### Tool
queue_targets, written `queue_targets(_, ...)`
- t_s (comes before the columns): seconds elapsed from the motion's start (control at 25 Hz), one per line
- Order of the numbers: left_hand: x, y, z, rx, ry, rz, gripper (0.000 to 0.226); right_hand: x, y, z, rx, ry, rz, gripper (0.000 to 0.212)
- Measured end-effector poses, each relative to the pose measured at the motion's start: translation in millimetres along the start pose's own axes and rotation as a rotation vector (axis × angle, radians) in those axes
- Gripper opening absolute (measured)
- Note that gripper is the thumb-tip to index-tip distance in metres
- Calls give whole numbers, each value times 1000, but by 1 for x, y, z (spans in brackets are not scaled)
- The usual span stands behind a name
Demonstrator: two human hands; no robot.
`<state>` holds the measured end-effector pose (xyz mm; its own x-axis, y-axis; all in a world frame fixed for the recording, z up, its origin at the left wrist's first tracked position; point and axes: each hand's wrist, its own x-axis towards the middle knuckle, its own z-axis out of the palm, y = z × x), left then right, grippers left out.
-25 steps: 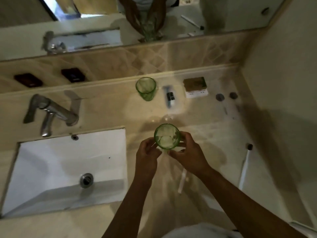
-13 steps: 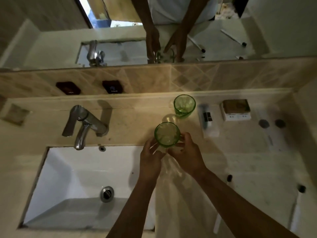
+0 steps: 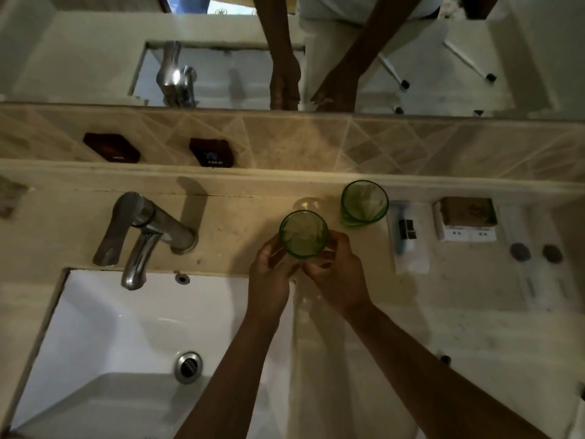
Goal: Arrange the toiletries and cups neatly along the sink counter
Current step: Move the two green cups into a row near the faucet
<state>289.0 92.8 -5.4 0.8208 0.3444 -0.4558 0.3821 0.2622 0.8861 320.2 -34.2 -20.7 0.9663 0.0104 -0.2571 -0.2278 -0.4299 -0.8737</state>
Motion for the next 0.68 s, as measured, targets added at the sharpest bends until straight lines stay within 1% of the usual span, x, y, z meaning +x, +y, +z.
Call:
queue_targets(0.16, 12, 1, -1, 21, 1, -4, 47, 11, -3, 3, 5, 10, -21, 65)
queue_targets(0.36, 19, -4, -1, 1, 0, -13, 55, 18, -4, 3, 39, -1, 15, 68)
queue_targets(0.44, 17, -6, -1, -11, 14, -14, 55, 17, -3, 3, 62, -8, 13, 69)
queue_targets(0.56, 9, -11, -2, -22, 47, 3, 51, 9, -3, 3, 106, 39, 25, 71)
queue_targets(0.68, 0, -14, -3, -62, 41, 33, 50, -3, 1, 2, 156, 75, 85, 61)
